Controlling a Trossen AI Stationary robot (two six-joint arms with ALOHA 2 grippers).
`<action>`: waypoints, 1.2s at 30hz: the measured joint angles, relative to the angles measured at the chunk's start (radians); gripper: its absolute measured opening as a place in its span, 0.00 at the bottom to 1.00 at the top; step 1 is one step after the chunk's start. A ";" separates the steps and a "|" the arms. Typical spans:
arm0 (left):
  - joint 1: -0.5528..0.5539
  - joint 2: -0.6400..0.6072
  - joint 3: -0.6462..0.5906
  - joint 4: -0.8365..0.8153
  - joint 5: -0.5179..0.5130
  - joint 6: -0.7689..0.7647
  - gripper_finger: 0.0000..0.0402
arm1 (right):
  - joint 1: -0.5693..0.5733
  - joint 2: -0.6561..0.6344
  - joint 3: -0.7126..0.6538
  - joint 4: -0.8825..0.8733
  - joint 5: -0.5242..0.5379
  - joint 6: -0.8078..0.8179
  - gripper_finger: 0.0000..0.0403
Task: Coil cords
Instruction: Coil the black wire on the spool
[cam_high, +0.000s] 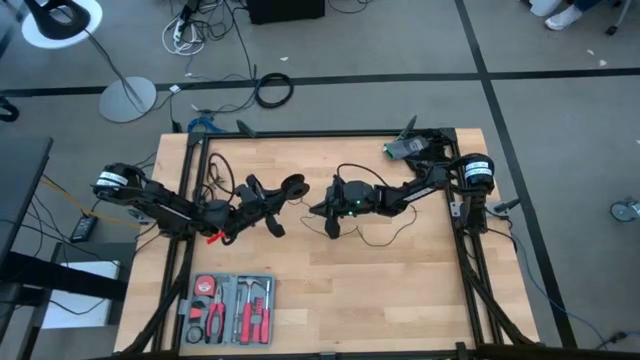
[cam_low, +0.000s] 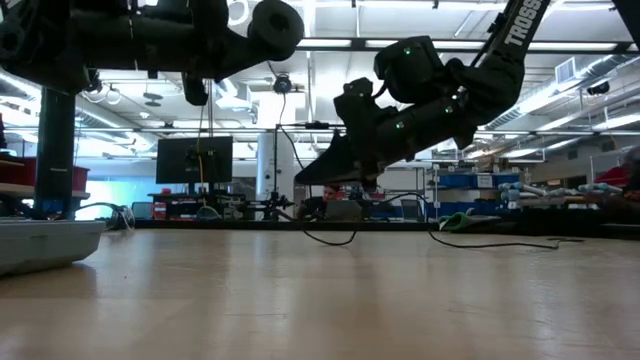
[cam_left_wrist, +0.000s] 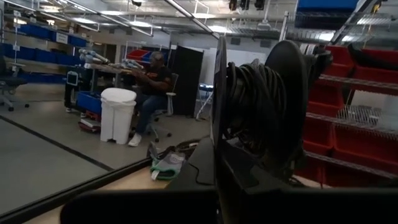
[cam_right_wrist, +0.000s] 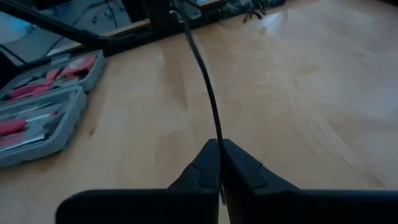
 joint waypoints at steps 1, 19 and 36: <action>0.000 0.000 0.000 -0.006 0.004 0.000 0.00 | 0.000 0.000 0.000 -0.005 0.004 0.001 0.01; 0.000 0.000 0.000 -0.422 -0.038 -0.115 0.00 | -0.040 -0.366 0.000 -0.433 0.119 0.071 0.00; 0.010 0.000 0.000 -0.540 -0.179 -0.217 0.00 | 0.050 -0.263 0.305 -0.622 0.172 -0.076 0.00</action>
